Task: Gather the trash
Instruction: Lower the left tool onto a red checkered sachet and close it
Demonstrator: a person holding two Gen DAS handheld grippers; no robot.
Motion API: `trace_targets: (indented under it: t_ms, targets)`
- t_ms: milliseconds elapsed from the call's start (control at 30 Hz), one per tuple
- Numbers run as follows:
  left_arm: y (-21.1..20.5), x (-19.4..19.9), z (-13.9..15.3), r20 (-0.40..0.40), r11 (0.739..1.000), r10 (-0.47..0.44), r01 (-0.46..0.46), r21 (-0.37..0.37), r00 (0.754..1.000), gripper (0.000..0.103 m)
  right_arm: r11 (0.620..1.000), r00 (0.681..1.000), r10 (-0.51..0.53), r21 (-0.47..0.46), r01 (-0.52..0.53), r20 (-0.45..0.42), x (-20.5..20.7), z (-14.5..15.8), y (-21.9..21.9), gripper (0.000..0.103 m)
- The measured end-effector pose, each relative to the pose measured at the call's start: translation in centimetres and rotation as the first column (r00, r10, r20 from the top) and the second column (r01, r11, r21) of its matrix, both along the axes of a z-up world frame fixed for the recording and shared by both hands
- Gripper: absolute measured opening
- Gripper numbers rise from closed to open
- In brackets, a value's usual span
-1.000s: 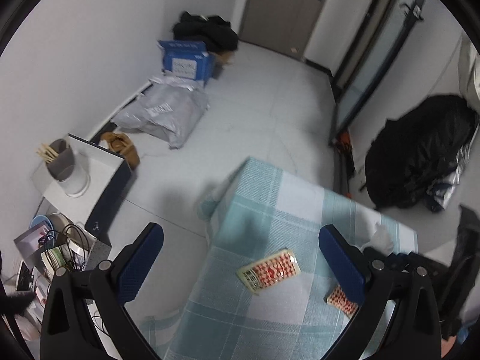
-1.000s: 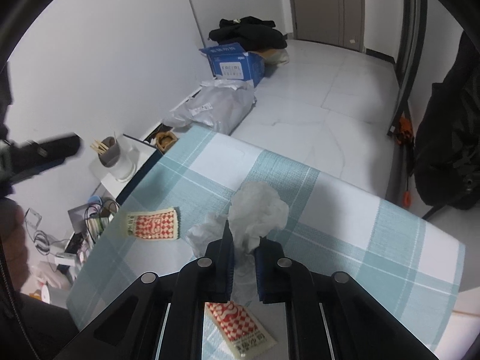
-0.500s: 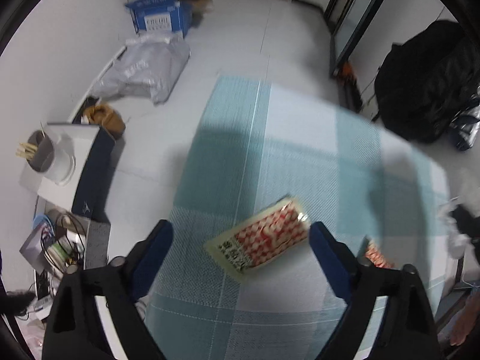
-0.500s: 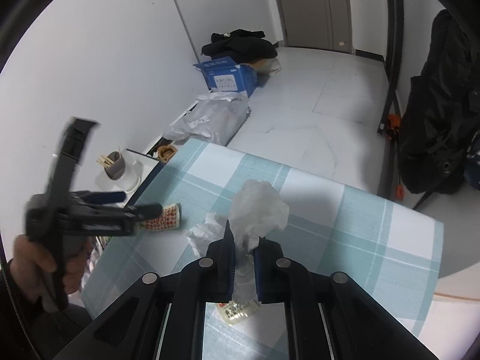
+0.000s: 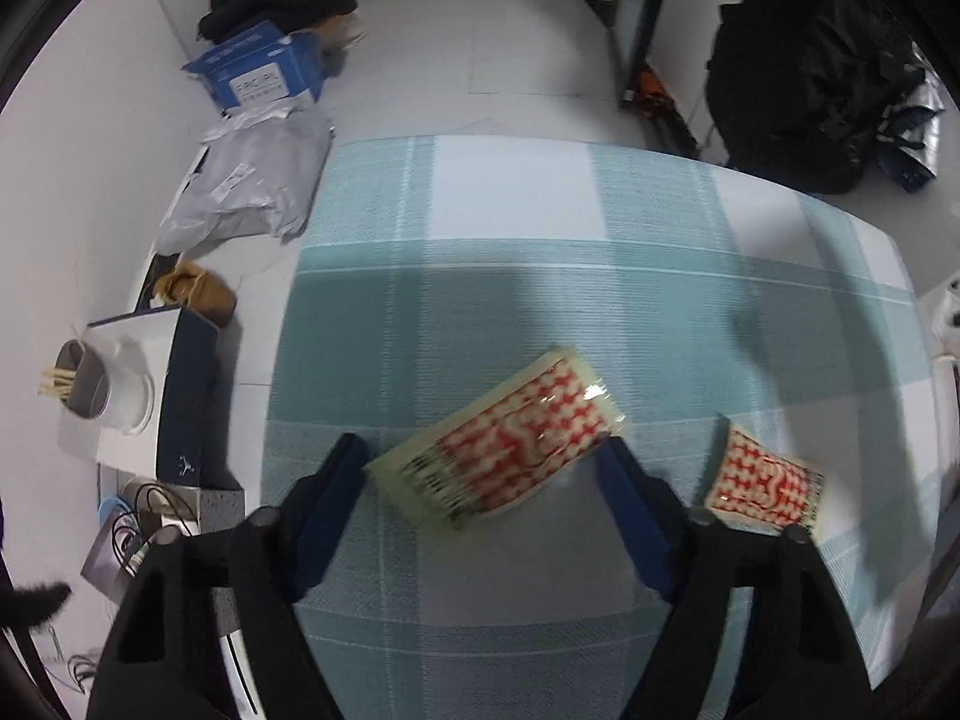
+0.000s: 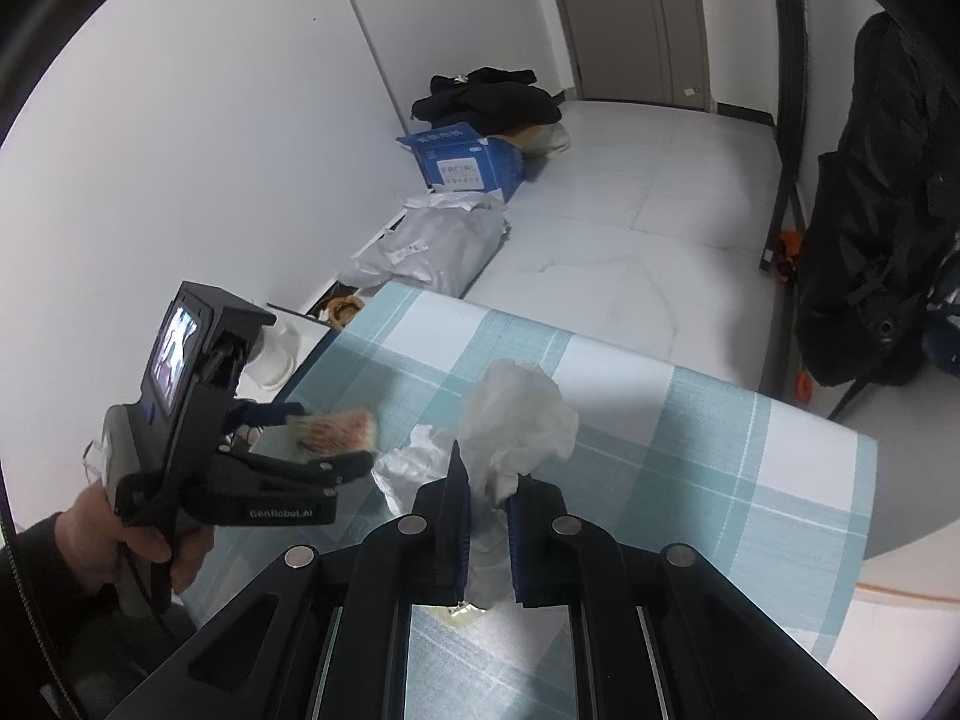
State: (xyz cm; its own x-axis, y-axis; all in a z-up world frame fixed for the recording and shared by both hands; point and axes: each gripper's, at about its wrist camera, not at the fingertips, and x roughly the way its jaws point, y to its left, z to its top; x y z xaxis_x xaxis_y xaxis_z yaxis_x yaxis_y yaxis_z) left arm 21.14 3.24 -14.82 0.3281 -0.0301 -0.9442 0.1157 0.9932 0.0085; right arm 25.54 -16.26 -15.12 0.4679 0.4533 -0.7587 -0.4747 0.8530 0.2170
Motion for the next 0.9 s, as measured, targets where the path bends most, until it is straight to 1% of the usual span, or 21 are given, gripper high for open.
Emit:
trace_targets:
  t_ms: [67,133,167,200,433,467,767,833,900]
  targets:
    - [0.2,-0.1,0.1,0.004,1.0,-0.007,0.007,-0.003,1.0,0.067,1.0,1.0,-0.001,0.005,0.001,0.0,0.1,0.0,-0.3,0.009]
    - [0.3,-0.2,0.2,0.01,1.0,-0.008,0.008,-0.008,1.0,0.056,1.0,1.0,-0.002,0.006,0.002,0.0,0.0,0.1,-0.3,0.009]
    - [0.2,-0.2,0.3,0.013,1.0,-0.013,0.013,-0.012,1.0,0.047,1.0,1.0,-0.003,0.008,0.003,-0.001,0.0,0.1,-0.4,0.009]
    - [0.2,-0.3,0.4,0.015,1.0,-0.02,0.02,-0.012,1.0,0.041,1.0,1.0,-0.003,0.012,0.003,-0.004,0.0,0.1,-0.5,0.009]
    - [-0.3,-0.2,0.3,0.018,1.0,0.001,0.0,-0.018,1.0,0.037,0.999,1.0,-0.008,0.031,0.008,-0.005,-0.1,0.5,-0.9,0.009]
    - [-0.3,-0.2,0.3,0.024,1.0,0.005,-0.005,-0.015,1.0,0.028,0.999,1.0,-0.01,0.033,0.01,-0.005,0.0,0.5,-1.0,0.009]
    - [0.0,-0.6,0.4,0.045,0.999,0.04,-0.038,-0.036,0.998,0.021,0.998,0.998,-0.041,0.054,0.043,-0.04,0.5,0.3,-1.9,0.009]
    - [-0.1,-0.7,0.4,0.052,0.999,0.046,-0.044,-0.03,0.998,0.02,0.998,0.998,-0.042,0.053,0.044,-0.038,0.6,0.4,-1.9,0.009]
    - [-0.3,-0.9,0.5,0.061,0.999,0.045,-0.045,-0.015,0.997,0.016,0.997,0.998,-0.046,0.057,0.048,-0.038,0.7,0.4,-1.8,0.009]
